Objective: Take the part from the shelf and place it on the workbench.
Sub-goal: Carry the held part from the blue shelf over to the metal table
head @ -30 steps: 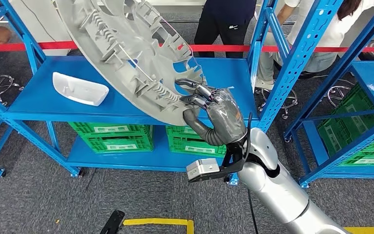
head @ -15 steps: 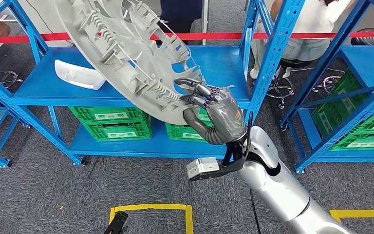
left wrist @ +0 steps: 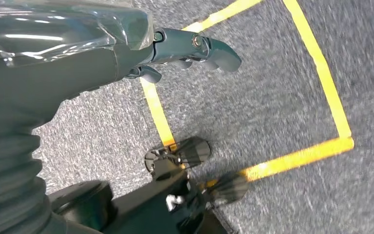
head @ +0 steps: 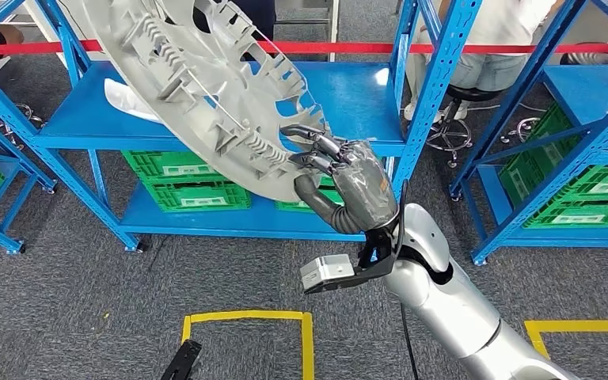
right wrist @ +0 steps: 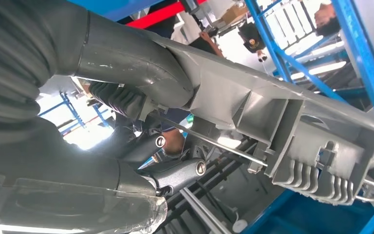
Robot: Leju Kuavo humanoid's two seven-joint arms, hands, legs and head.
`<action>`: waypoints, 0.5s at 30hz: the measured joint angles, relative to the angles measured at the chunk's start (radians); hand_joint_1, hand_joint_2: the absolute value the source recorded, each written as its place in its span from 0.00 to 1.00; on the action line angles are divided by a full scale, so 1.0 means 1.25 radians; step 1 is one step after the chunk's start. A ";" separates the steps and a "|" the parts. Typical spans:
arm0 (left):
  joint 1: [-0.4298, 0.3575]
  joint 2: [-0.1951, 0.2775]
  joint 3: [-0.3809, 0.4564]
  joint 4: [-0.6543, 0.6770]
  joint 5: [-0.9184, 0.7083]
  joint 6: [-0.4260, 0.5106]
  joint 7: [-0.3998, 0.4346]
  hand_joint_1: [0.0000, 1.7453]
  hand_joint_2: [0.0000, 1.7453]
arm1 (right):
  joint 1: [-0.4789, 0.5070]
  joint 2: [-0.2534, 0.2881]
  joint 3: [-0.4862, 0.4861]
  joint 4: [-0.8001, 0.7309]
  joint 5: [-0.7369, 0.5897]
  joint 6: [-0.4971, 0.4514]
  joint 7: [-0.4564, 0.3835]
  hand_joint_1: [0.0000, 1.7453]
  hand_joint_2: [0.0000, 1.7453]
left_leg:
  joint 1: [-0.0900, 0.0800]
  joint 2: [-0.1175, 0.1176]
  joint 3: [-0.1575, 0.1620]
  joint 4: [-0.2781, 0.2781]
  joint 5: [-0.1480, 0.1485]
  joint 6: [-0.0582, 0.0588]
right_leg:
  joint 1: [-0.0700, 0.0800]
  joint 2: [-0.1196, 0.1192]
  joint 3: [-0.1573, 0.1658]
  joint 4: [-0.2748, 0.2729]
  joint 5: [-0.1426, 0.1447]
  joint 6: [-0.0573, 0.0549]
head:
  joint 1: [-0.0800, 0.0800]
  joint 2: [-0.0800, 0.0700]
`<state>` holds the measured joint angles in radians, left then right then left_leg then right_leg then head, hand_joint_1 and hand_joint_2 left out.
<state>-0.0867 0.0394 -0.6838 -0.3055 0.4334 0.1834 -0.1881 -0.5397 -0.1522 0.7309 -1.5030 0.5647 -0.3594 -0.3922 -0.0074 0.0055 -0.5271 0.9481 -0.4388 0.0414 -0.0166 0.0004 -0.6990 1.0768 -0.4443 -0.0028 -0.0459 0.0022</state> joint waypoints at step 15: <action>0.010 -0.003 0.000 0.001 -0.002 0.000 -0.003 0.00 1.00 | 0.003 0.005 0.005 0.001 -0.003 0.000 0.001 1.00 1.00 | 0.011 -0.003 -0.164 0.116 0.003 -0.048 | -0.005 0.000 0.104 -0.046 -0.029 -0.016 | -0.007 0.000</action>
<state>-0.0744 0.0358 -0.6841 -0.3043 0.4308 0.1837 -0.1914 -0.5365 -0.1464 0.7373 -1.5019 0.5609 -0.3591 -0.3904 0.0058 0.0023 -0.7326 1.0927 -0.4351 -0.0188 -0.0234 0.0008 -0.5694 1.0194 -0.4803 -0.0233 -0.0545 0.0022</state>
